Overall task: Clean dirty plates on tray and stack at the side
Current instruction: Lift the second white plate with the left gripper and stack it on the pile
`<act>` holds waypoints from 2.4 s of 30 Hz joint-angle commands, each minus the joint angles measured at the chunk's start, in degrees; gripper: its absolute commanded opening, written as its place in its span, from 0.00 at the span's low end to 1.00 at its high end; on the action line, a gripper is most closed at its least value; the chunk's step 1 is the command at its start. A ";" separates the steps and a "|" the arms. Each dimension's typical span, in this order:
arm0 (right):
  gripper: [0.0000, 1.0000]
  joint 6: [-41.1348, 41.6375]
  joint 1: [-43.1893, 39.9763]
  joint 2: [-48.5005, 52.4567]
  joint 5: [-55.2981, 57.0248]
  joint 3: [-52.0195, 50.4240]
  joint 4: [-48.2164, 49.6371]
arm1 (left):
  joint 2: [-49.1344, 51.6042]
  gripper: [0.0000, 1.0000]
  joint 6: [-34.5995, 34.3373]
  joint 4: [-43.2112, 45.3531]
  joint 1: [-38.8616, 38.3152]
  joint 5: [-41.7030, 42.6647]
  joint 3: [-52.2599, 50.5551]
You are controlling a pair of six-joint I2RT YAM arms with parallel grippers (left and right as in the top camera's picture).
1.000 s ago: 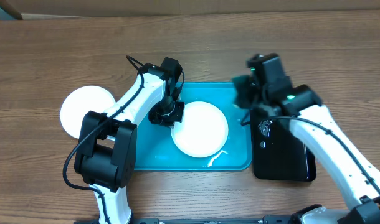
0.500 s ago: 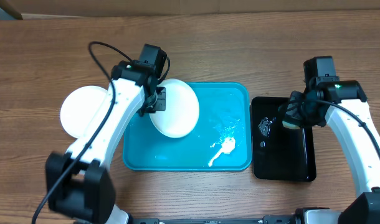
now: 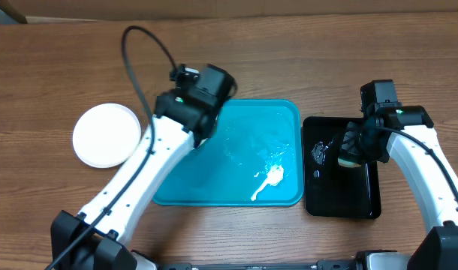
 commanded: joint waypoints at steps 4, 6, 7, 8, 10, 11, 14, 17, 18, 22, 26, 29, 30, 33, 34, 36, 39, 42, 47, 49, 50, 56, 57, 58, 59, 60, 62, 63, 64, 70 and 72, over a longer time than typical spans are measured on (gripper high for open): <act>0.05 -0.44 -0.02 -0.68 0.35 -0.09 0.44 | -1.29 0.04 -1.86 0.90 -6.86 -17.03 0.22; 0.05 -0.46 -0.02 -0.68 0.35 -0.17 0.57 | -1.25 0.04 -1.86 0.87 -8.96 -18.86 0.22; 0.05 -0.44 -0.02 -0.68 0.35 -0.20 0.55 | -1.22 0.04 -1.84 0.85 -10.03 -19.98 0.22; 0.05 -0.44 -0.02 -0.68 0.35 -0.20 0.52 | -1.22 0.04 -1.84 0.87 -10.95 -21.00 0.22; 0.05 -0.44 -0.02 -0.68 0.35 -0.20 0.52 | -1.22 0.04 -1.86 0.94 -12.07 -22.40 0.22; 0.05 -0.46 -0.02 -0.68 0.35 -0.20 0.52 | -1.22 0.04 -1.86 1.07 -12.33 -22.75 0.22; 0.05 -0.44 -0.02 -0.68 0.35 -0.20 0.50 | -1.22 0.04 -1.88 1.14 -12.35 -22.75 0.22; 0.05 -0.46 -0.02 -0.68 0.35 -0.20 0.50 | -1.22 0.04 -1.86 1.14 -12.31 -22.73 0.22; 0.05 -0.44 -0.02 -0.68 0.35 -0.20 0.50 | -1.22 0.04 -1.86 1.14 -12.31 -22.73 0.22; 0.05 -0.46 -0.02 -0.68 0.35 -0.20 0.50 | -1.22 0.04 -3.76 1.01 -11.87 -19.78 0.22; 0.05 -0.46 -0.02 -0.68 0.35 -0.20 0.48 | -1.27 0.04 -4.17 -0.24 -8.15 -9.29 0.22; 0.05 -0.46 -0.02 -0.68 0.35 -0.20 0.48 | -1.46 0.04 -7.02 -2.80 -2.91 -3.06 0.24; 0.05 -0.46 -0.02 -0.68 0.35 -0.20 0.50 | -1.60 0.04 -7.96 -3.56 -0.94 -1.51 0.24; 0.05 -0.46 -0.02 -0.68 0.35 -0.20 0.50 | -2.16 0.04 -8.72 -4.79 5.97 4.02 0.24; 0.05 -0.46 -0.02 -0.68 0.35 -0.20 0.50 | -2.45 0.04 -8.74 -4.94 8.76 6.16 0.24; 0.05 -0.48 -0.02 -0.68 0.35 -0.20 0.48 | -2.80 0.04 -8.72 -4.96 14.36 10.78 0.24; 0.05 -0.46 -0.02 -0.68 0.37 -0.20 0.50 | -2.84 0.04 -8.68 -4.94 22.86 18.27 0.22; 0.05 -0.46 -0.02 -0.68 0.35 -0.20 0.50 | -2.73 0.04 -8.68 -4.42 32.76 25.83 0.22; 0.05 -0.46 -0.02 -0.68 0.35 -0.20 0.46 | -1.86 0.04 -6.95 -1.88 47.15 35.91 0.22; 0.05 -0.46 -0.02 -0.68 0.35 -0.20 0.46 | -1.14 0.04 -5.79 -0.90 51.21 38.42 0.22; 0.05 -0.46 -0.02 -0.68 0.35 -0.20 0.46 | -0.39 0.04 -5.18 -0.17 53.68 39.43 0.22; 0.05 -0.46 -0.02 -0.68 0.35 -0.20 0.44 | 4.13 0.04 -2.25 1.36 58.42 43.45 0.22; 0.05 -0.46 -0.02 -0.68 0.33 -0.20 0.44 | 5.05 0.04 -2.23 1.42 58.47 43.52 0.22; 0.05 -0.46 -0.02 -0.68 0.33 -0.20 0.44 | 5.99 0.04 -2.21 1.57 58.45 43.50 0.22; 0.05 -0.46 -0.02 -0.68 0.33 -0.20 0.44 | 7.06 0.04 -2.21 1.77 58.45 43.50 0.22; 0.05 -0.46 -0.02 -0.68 0.33 -0.20 0.44 | 7.98 0.04 -2.21 1.81 58.42 43.50 0.22; 0.05 -0.46 -0.02 -0.68 0.33 -0.20 0.28 | 9.73 0.04 -2.21 1.84 58.40 43.34 0.22; 0.05 -0.46 -0.02 -0.68 0.31 -0.20 0.24 | 10.45 0.04 -2.21 2.01 58.40 43.34 0.22; 0.05 -0.48 -0.02 -0.68 0.20 -0.20 0.22 | 11.13 0.04 -1.99 2.21 58.42 43.30 0.22; 0.05 -0.44 -0.02 -0.68 -0.09 -0.20 0.28 | 12.48 0.40 -0.48 2.89 58.42 43.17 0.22; 0.05 -0.46 -0.02 -0.68 -0.09 -0.20 0.28 | 12.46 0.54 -0.50 2.80 58.42 43.17 0.48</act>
